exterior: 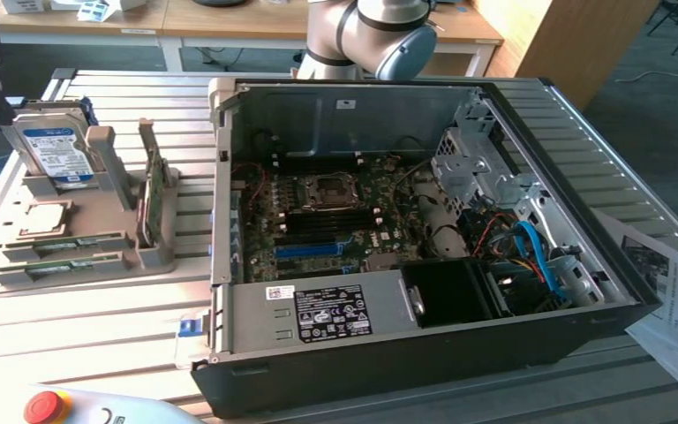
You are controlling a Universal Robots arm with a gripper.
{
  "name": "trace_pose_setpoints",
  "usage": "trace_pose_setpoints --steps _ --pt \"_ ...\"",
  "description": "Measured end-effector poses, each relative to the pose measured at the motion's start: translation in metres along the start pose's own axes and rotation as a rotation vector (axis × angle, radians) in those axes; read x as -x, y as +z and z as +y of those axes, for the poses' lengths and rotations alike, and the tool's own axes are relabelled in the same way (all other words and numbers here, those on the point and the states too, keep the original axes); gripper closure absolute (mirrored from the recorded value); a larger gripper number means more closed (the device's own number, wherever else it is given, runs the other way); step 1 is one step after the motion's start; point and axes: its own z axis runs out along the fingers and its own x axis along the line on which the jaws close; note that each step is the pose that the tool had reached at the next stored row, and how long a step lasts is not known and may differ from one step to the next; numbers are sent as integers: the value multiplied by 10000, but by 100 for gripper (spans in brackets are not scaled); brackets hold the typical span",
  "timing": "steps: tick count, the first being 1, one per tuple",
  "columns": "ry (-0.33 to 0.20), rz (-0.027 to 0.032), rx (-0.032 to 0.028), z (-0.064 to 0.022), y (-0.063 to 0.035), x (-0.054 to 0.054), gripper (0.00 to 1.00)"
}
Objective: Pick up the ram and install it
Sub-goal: 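Pick up the ram and move it above insertion slot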
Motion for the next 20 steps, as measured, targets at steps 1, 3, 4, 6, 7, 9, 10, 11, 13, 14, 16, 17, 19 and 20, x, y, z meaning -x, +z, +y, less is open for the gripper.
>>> trace_pose_setpoints --steps 1,3,4,6,7,9,10,11,13,14,16,17,19,20 --pt "0 0 0 1 0 -7 90" --pt "0 0 1 1 -1 -15 90" --pt "1 0 0 1 -1 -17 90" --pt "1 0 0 1 -1 -17 89" --pt "1 0 0 1 -1 -17 84" --pt "1 0 0 1 -1 -17 76" --pt "1 0 1 1 -1 -17 76" --pt "1 0 0 1 -1 -17 76" --pt "1 0 0 1 -1 -17 76" --pt "1 0 0 1 -1 -17 76" --pt "1 0 1 1 -1 -17 76" --pt "1 0 0 1 -1 -17 76" --pt "1 0 1 1 -1 -17 76" --pt "0 0 0 1 -1 -17 76"
